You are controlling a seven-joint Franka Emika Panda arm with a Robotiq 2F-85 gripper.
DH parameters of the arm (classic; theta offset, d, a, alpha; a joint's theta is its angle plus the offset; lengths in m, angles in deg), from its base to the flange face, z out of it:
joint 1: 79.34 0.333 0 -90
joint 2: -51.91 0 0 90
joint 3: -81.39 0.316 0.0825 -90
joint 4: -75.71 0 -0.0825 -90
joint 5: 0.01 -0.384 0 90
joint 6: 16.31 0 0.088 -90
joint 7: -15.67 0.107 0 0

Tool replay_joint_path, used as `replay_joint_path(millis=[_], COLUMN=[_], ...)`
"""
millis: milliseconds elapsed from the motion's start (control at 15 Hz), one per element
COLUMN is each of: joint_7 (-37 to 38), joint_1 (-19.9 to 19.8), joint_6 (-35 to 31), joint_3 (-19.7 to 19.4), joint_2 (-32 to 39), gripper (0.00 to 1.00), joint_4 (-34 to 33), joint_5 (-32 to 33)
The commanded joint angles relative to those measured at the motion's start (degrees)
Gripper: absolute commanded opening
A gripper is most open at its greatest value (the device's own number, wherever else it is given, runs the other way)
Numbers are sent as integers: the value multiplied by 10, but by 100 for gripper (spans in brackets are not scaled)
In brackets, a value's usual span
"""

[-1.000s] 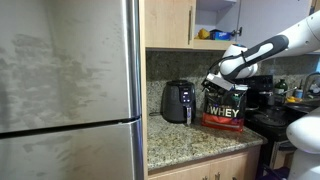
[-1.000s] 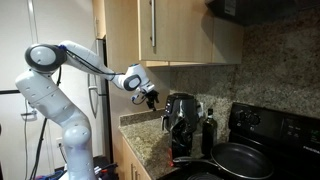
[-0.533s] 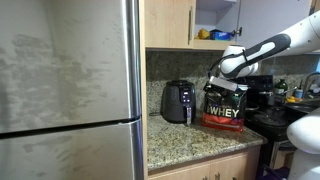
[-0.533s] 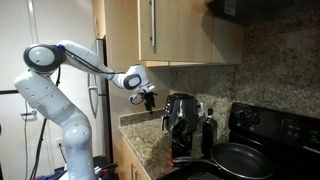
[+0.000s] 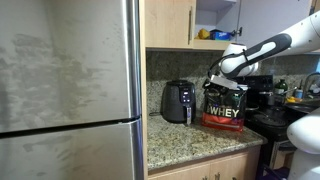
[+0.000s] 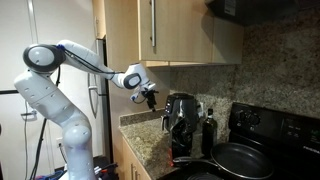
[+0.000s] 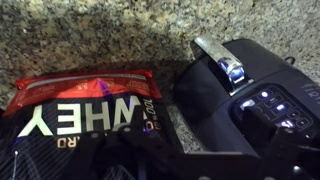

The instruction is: Pull the food basket out of the air fryer

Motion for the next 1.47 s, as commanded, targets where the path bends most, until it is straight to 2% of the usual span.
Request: replay_joint_path(millis=[0, 200, 267, 533, 600, 667, 733, 800, 1000, 1067, 1200, 1267, 1333, 1400], joint_7=[-31, -44, -38, -39, -75, -95, -106, -133, -163, -169, -147, -160, -148, -148], joint_1=[-14, -20, -13, -13, 32, 58, 44, 65, 63, 63, 51, 49, 50, 50], joint_6=[-102, -174, -129, -135, -47, -35, 30, 60, 199, 200, 251, 278, 229, 245], joint_3=[7, 10, 9, 9, -21, -37, -37, -51, -60, -56, -47, -54, -45, -46], joint_2=[6, 12, 4, 3, -2, -8, 56, 51, 79, 143, 173, 155, 130, 146], gripper=[100, 100, 100, 100, 100, 100, 100, 100, 100, 100, 100, 100, 100, 100], joint_4=[10, 15, 7, 7, -1, 5, -86, -92, -171, -219, -266, -262, -222, -238], joint_5=[24, 24, 5, 3, -28, -57, -57, -83, -112, -118, -109, -104, -106, -106])
